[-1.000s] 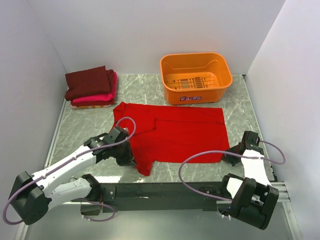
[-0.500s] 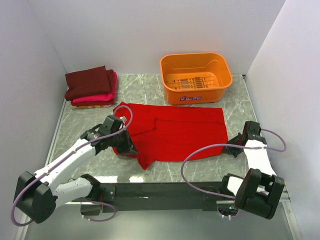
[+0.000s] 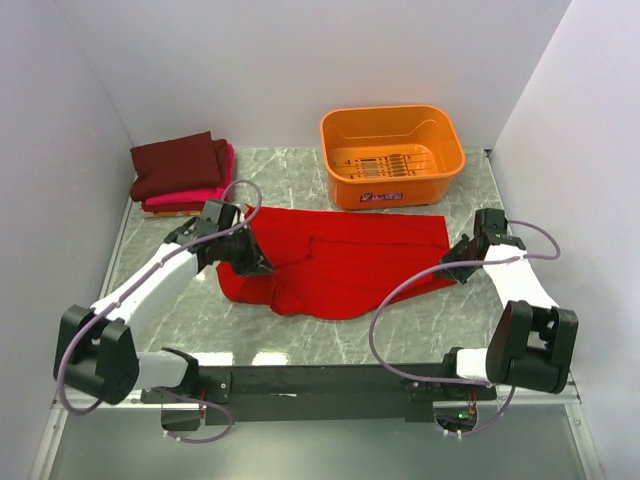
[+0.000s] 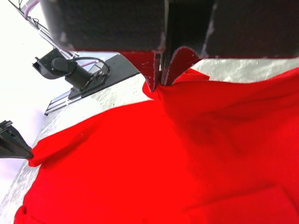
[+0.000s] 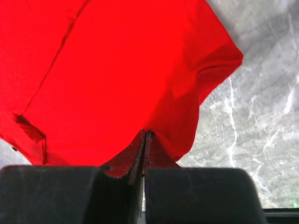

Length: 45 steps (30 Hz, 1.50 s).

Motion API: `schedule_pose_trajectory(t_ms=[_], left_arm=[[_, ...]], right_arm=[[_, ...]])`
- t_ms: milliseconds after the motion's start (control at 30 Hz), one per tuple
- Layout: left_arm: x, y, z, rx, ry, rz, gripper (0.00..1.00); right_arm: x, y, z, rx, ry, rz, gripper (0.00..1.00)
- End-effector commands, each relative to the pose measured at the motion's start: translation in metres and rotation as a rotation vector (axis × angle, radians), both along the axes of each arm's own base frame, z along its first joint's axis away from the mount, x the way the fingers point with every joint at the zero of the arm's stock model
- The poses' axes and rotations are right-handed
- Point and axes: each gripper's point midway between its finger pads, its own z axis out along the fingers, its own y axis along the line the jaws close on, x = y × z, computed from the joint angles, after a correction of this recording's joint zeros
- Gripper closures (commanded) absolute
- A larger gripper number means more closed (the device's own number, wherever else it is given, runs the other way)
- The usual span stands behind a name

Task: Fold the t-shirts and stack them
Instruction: Fold the tshirt

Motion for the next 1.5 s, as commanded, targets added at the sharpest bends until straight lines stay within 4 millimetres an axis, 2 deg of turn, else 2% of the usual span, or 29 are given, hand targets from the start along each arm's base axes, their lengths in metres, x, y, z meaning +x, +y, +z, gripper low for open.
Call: schedule_pose_trajectory(t_ms=[0, 233, 433, 567, 767, 1033, 1167, 1300, 1333, 1400, 1467], left_arm=[[0.023, -0.010, 0.024, -0.047, -0.079, -0.035, 0.99], [0.053, 0.000, 0.020, -0.018, -0.055, 0.018, 0.99], [0.075, 0.016, 0.017, 0.000, -0.062, 0.089, 0.99], [0.087, 0.019, 0.013, 0.009, -0.064, 0.115, 0.99], [0.103, 0.025, 0.006, 0.037, -0.063, 0.146, 0.99], [0.117, 0.042, 0.010, 0.057, -0.080, 0.186, 0.99], [0.126, 0.044, 0.008, 0.061, -0.078, 0.206, 0.99], [0.145, 0.041, 0.008, 0.034, -0.119, 0.241, 0.99], [0.155, 0.041, 0.011, 0.027, -0.159, 0.256, 0.99], [0.164, 0.041, 0.004, 0.036, -0.155, 0.268, 0.99], [0.179, 0.041, -0.004, 0.057, -0.151, 0.264, 0.93]], right_arm=[[0.024, -0.003, 0.018, -0.005, -0.066, -0.002, 1.00], [0.048, -0.011, 0.031, -0.026, -0.092, -0.016, 1.00], [0.067, -0.012, 0.032, -0.011, -0.115, -0.017, 1.00], [0.076, -0.014, 0.030, -0.009, -0.127, -0.038, 1.00], [0.080, -0.021, 0.025, -0.032, -0.116, -0.053, 1.00], [0.076, -0.037, 0.022, -0.077, -0.095, -0.085, 1.00], [0.077, -0.037, 0.017, -0.070, -0.092, -0.086, 1.00], [0.080, -0.038, 0.004, -0.062, -0.069, -0.099, 1.00], [0.081, -0.039, 0.001, -0.062, -0.068, -0.107, 1.00], [0.088, -0.041, -0.002, -0.061, -0.081, -0.113, 1.00], [0.093, -0.041, -0.004, -0.059, -0.085, -0.110, 0.88]])
